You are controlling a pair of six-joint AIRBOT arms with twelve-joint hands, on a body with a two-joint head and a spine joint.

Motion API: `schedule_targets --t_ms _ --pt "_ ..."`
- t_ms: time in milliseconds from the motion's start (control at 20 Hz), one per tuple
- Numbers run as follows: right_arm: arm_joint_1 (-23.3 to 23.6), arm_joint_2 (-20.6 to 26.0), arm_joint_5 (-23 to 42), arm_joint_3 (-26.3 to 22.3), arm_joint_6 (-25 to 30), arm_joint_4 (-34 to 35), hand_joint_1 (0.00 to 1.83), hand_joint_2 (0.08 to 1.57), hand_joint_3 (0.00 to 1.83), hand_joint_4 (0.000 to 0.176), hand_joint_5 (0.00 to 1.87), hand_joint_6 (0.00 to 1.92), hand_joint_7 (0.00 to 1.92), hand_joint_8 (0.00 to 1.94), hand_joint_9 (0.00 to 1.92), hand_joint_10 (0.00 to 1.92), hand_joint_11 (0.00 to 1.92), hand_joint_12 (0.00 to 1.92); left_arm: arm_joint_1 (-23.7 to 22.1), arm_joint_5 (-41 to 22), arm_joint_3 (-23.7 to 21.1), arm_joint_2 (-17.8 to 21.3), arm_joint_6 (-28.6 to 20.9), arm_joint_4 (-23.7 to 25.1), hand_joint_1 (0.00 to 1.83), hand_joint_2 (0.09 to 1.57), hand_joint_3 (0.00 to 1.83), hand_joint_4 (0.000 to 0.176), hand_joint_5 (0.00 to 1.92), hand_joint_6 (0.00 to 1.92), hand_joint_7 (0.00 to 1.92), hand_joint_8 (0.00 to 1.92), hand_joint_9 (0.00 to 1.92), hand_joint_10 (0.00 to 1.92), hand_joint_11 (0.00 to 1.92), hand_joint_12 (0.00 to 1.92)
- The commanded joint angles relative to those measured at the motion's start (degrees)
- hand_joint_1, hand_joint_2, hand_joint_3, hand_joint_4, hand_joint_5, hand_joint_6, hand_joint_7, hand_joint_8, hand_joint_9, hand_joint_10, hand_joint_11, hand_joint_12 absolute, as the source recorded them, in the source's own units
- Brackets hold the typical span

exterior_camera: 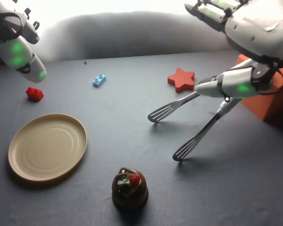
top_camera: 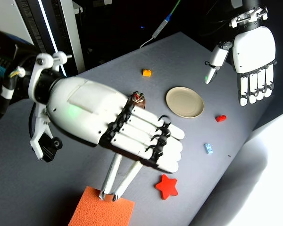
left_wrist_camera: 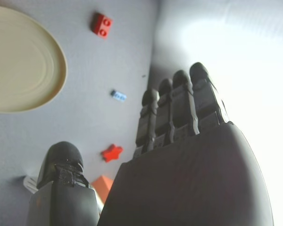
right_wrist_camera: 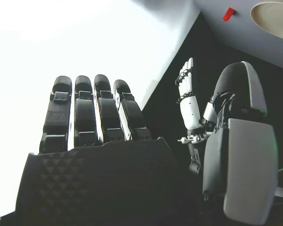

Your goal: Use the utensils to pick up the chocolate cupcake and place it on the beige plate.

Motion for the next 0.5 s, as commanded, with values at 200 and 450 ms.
schedule_targets --t_ms 200,450 --pt "-2.06 -2.12 11.88 2.12 3.85 -3.96 0.52 0.94 0.00 0.000 0.00 0.00 0.00 0.00 0.00 0.00 0.00 0.00 -0.97 -2.88 0.16 0.25 0.24 2.86 0.11 1.12 0.00 0.000 0.12 0.00 0.16 0.00 0.12 0.00 0.00 0.29" --pt "-4.01 -3.03 7.67 2.45 1.82 -3.10 0.61 0.95 0.00 0.000 0.00 0.00 0.00 0.00 0.00 0.00 0.00 0.00 -1.25 -2.87 0.11 0.28 0.26 3.37 0.09 1.13 0.00 0.000 0.12 0.00 0.14 0.01 0.11 0.00 0.00 0.27"
